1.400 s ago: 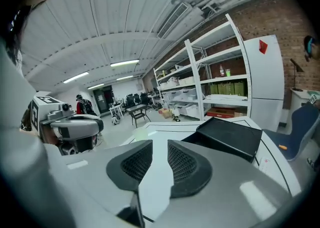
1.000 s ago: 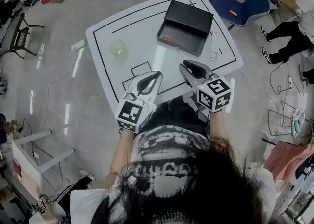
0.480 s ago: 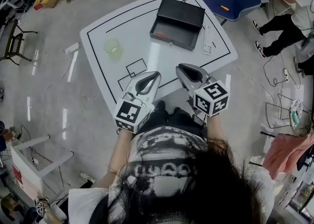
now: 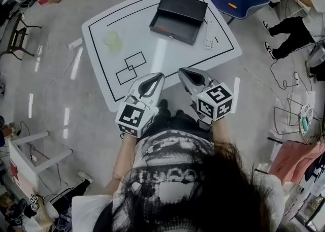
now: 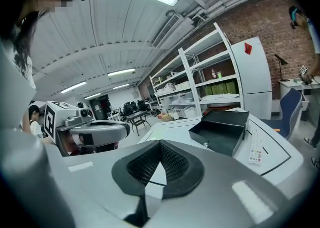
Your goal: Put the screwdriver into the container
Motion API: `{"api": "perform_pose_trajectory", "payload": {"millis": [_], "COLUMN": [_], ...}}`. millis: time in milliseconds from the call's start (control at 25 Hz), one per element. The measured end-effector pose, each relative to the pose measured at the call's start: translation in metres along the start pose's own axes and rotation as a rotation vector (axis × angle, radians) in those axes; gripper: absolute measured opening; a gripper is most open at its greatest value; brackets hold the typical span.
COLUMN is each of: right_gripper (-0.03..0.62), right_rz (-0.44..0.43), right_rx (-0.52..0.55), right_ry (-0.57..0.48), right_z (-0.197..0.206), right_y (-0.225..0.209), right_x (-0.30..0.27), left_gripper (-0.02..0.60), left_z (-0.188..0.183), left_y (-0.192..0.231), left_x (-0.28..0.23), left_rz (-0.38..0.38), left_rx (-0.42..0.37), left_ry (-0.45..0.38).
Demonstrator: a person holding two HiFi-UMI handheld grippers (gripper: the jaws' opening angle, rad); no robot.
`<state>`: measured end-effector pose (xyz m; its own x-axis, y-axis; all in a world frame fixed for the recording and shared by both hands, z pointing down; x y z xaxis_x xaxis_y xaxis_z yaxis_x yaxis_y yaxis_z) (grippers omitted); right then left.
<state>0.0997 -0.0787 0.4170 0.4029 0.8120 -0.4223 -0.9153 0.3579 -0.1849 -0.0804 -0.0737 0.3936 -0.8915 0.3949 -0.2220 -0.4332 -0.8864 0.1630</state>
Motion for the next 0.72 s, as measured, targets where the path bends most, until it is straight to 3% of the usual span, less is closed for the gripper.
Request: {"api": "perform_pose_trajectory", "payload": {"millis": [720], "right_gripper": [-0.003], "right_rz": [-0.119], "right_rx": [0.04], "right_ry": [-0.027], "right_z": [0.027], "right_y": [-0.003], "right_x": [0.072], "left_gripper": [0.0], "left_z": [0.013], "left_y": [-0.099], "left_x": [0.003], "left_rz": [-0.111], "left_rx": [0.001], "left_ry": [-0.006]}}
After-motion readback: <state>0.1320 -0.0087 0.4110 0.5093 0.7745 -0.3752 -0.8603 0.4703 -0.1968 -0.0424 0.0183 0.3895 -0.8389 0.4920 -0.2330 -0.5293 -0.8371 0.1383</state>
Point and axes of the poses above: the fingertips, and each gripper's own axes: x backward along the fingers, y to its left, z out of its underside, the point moved 9 cm from there along x, backward along the fingers, and after that the axes turned 15 degrees about z, right-handed, at the moved point
